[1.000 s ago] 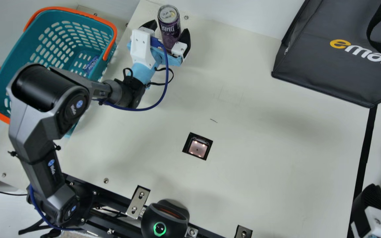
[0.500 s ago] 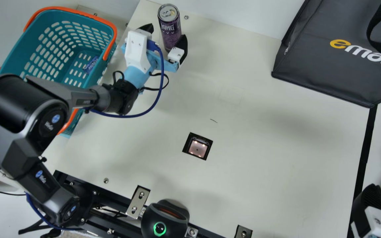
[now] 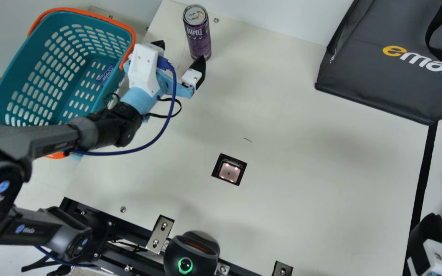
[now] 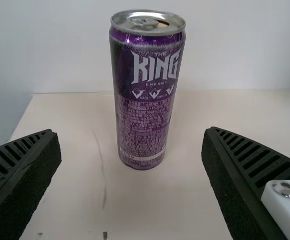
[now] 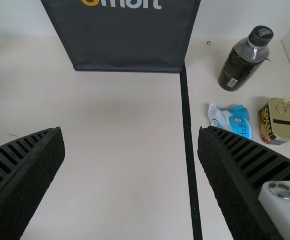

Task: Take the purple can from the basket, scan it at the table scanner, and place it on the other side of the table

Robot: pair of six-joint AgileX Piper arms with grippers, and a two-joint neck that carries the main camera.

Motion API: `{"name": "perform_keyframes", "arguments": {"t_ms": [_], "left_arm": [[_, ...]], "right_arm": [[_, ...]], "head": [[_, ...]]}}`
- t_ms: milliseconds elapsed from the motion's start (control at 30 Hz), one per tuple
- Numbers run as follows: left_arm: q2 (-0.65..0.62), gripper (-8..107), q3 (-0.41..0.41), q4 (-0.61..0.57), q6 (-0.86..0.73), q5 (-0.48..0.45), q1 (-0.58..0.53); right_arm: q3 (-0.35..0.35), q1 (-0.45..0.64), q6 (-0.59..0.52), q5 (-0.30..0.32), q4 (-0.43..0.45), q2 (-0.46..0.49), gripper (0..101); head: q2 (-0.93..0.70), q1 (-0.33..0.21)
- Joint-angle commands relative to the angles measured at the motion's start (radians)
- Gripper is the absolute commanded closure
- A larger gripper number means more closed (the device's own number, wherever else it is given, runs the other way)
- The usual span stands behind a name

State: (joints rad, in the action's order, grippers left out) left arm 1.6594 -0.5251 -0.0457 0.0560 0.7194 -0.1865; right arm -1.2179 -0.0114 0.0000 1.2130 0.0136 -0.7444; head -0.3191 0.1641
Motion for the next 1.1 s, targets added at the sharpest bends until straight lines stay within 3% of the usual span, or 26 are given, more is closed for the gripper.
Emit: {"name": "perform_keyframes", "arguments": {"t_ms": [0, 367, 900, 1067], "left_arm": [[-0.094, 9, 0.005, 0.007, -0.001, -0.099, 0.006], [-0.353, 9, -0.021, 0.059, 0.080, -0.387, 0.034], [-0.544, 9, -0.095, 0.070, 0.084, -0.614, 0.049], [-0.563, 9, -0.123, 0.066, 0.058, -0.691, 0.051]], "right_arm": [[0.000, 0.000, 0.000, 0.000, 0.000, 0.000, 6], [0.000, 0.000, 0.000, 0.000, 0.000, 0.000, 6], [0.000, 0.000, 0.000, 0.000, 0.000, 0.000, 6], [0.000, 0.000, 0.000, 0.000, 0.000, 0.000, 6]], "head": [[-0.002, -0.026], [-0.002, -0.026], [0.347, -0.026], [0.347, -0.026]]}}
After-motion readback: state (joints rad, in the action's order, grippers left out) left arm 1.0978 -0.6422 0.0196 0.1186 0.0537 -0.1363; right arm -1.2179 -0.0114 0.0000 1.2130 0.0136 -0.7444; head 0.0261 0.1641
